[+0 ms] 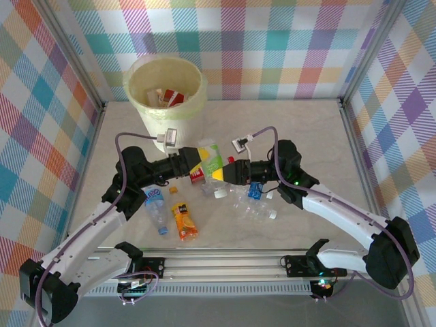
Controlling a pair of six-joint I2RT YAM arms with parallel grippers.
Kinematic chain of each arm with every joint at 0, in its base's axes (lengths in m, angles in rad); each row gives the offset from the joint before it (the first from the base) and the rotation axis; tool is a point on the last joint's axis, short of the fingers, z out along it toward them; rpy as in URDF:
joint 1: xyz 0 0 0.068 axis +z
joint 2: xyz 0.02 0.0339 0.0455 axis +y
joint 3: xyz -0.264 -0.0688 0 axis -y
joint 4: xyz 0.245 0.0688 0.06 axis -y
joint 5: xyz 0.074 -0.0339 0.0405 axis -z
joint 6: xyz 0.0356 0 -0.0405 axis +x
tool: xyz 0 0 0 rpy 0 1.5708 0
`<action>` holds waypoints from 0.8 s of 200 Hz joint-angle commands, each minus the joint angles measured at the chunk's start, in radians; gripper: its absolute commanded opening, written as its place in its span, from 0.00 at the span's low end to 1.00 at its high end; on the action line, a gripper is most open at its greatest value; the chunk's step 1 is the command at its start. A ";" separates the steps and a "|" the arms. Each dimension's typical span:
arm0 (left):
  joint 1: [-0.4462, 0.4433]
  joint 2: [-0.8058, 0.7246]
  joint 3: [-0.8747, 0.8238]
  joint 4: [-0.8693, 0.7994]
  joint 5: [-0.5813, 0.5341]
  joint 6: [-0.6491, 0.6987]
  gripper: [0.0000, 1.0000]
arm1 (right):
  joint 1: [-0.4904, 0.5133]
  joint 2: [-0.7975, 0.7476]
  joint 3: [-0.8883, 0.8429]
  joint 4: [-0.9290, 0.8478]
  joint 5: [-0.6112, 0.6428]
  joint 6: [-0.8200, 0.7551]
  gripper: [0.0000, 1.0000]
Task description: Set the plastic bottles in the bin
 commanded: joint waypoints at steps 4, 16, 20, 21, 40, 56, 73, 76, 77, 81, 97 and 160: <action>-0.018 0.014 0.025 0.093 0.028 -0.067 0.86 | -0.005 0.014 -0.008 0.106 -0.056 0.039 0.57; -0.022 0.019 0.035 0.087 0.031 -0.067 0.83 | -0.005 0.015 -0.007 0.104 -0.058 0.035 0.56; -0.023 0.020 0.038 0.086 0.033 -0.066 0.82 | -0.005 0.015 -0.006 0.100 -0.059 0.033 0.57; -0.022 0.021 0.037 0.085 0.033 -0.067 0.82 | -0.004 0.015 -0.006 0.098 -0.058 0.032 0.57; -0.026 0.020 0.044 0.087 0.033 -0.073 0.76 | -0.005 0.017 -0.007 0.084 -0.058 0.025 0.56; -0.027 0.011 0.049 0.082 0.029 -0.076 0.72 | -0.005 0.021 -0.011 0.069 -0.053 0.014 0.56; -0.027 0.001 0.063 0.052 0.021 -0.070 0.63 | -0.005 0.026 -0.016 0.059 -0.049 0.008 0.57; -0.027 -0.001 0.066 0.045 0.019 -0.069 0.61 | -0.004 0.027 -0.017 0.060 -0.049 0.007 0.56; -0.027 -0.001 0.067 0.044 0.019 -0.070 0.61 | -0.004 0.028 -0.017 0.060 -0.049 0.007 0.57; -0.027 -0.004 0.069 0.035 0.017 -0.067 0.60 | -0.005 0.029 -0.018 0.058 -0.048 0.005 0.57; -0.027 -0.009 0.076 0.028 0.012 -0.068 0.54 | -0.005 0.034 -0.020 0.058 -0.045 0.007 0.57; -0.016 -0.030 0.198 -0.234 -0.048 0.108 0.52 | -0.019 -0.059 0.001 -0.162 0.039 -0.127 0.92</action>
